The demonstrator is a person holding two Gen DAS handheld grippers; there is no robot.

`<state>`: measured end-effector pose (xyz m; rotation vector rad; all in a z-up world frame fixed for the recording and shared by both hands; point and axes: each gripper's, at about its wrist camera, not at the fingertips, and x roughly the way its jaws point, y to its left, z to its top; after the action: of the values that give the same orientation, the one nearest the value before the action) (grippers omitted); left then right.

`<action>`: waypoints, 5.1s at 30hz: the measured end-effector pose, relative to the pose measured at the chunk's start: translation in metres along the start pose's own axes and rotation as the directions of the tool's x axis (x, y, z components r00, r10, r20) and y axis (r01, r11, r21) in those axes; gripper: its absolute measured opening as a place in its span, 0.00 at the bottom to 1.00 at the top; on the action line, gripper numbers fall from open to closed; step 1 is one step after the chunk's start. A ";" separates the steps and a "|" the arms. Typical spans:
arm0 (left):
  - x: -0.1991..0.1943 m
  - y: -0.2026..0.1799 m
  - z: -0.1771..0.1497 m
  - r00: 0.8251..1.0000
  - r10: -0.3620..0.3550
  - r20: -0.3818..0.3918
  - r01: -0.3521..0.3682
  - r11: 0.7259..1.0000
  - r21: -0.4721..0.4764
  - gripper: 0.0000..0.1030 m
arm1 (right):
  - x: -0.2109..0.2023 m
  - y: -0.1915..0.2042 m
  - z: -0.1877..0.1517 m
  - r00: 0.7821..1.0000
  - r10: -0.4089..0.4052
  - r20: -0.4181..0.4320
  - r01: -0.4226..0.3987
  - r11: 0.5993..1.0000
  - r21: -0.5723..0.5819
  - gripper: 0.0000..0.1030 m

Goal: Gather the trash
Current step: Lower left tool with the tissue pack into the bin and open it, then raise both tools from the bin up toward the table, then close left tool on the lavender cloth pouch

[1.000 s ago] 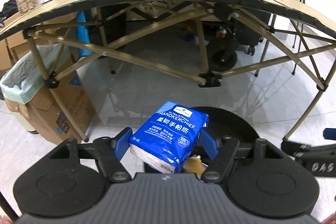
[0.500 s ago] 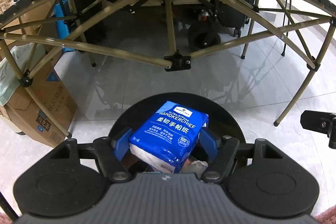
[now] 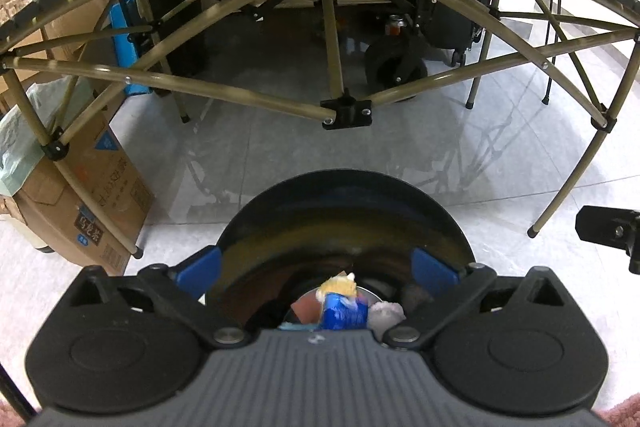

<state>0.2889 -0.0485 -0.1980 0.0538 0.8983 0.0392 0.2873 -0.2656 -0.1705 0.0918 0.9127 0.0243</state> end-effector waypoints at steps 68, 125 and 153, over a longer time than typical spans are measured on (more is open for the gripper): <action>-0.165 0.069 0.059 0.877 0.064 0.476 -0.003 0.992 -0.126 1.00 | -0.122 0.058 0.058 0.895 0.191 0.404 -0.139 0.978 -0.154 1.00; 0.056 0.075 0.326 0.957 0.111 0.267 -0.063 0.981 -0.184 1.00 | 0.033 0.051 0.280 0.864 0.132 0.486 -0.128 0.991 -0.042 1.00; 0.079 0.064 0.327 0.963 0.129 0.238 -0.097 0.985 -0.140 0.32 | 0.067 0.019 0.287 0.902 0.128 0.413 -0.185 0.978 0.100 1.00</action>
<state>0.5932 0.0097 -0.0525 -0.0086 0.6417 0.1927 0.5556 -0.2622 -0.0478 0.2887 0.4879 0.0892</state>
